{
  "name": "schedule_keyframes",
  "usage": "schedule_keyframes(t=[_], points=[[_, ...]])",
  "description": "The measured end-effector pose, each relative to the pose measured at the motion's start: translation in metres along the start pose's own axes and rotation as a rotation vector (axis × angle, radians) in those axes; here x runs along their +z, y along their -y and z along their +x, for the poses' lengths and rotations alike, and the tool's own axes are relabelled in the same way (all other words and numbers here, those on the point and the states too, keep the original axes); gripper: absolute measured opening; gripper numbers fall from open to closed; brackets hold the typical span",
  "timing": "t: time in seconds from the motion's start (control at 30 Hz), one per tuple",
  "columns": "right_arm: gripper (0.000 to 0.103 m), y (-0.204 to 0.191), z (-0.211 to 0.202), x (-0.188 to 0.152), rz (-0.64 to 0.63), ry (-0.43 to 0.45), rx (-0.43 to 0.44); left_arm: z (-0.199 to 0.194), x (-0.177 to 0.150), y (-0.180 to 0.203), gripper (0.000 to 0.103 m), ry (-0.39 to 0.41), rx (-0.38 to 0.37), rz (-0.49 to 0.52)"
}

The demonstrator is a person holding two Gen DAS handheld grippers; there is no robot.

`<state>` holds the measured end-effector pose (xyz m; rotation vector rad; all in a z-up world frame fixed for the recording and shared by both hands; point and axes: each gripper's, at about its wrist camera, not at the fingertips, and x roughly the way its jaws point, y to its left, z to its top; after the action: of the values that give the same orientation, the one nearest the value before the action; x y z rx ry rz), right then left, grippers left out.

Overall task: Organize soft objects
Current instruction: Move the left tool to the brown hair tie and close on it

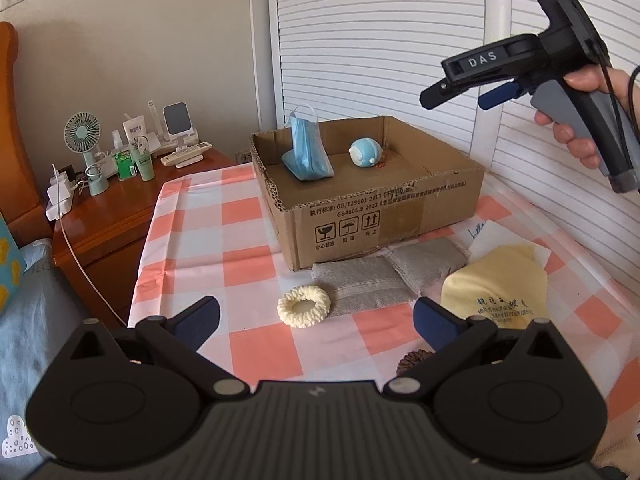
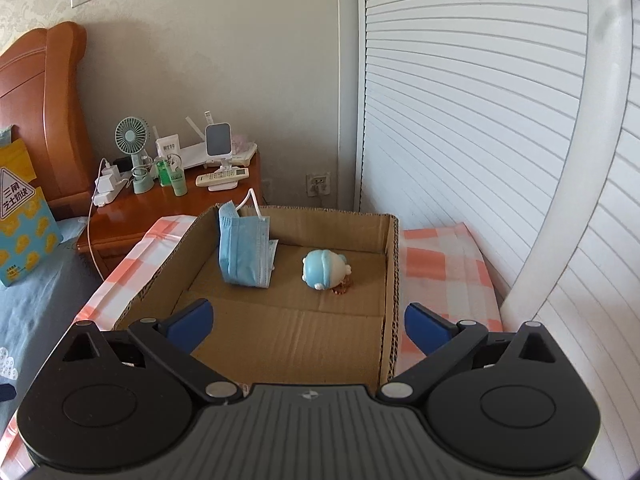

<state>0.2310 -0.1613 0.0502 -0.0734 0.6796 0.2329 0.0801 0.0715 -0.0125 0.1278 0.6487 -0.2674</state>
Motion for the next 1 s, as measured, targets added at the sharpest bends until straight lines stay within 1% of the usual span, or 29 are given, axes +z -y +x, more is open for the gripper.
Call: schedule_keyframes(t=[0.23,0.43,0.6,0.7,1.0], points=[[0.103,0.003,-0.025,-0.049,0.009,-0.032,-0.031,-0.005,-0.006,0.012,0.102,-0.013,-0.015,0.023],[0.103,0.006,-0.046,-0.089,0.023,-0.033,-0.036,-0.002,-0.011,0.019,0.102,-0.041,-0.031,0.023],[0.103,0.006,-0.059,-0.113,0.028,-0.029,-0.041,-0.001,-0.013,0.027,0.102,-0.051,-0.029,0.038],[0.103,0.006,-0.065,-0.126,0.022,-0.01,-0.058,0.002,-0.015,0.03,0.102,-0.063,-0.036,0.031],[0.103,0.021,-0.063,-0.159,0.048,-0.035,-0.146,0.015,-0.024,0.04,0.102,-0.119,-0.045,0.047]])
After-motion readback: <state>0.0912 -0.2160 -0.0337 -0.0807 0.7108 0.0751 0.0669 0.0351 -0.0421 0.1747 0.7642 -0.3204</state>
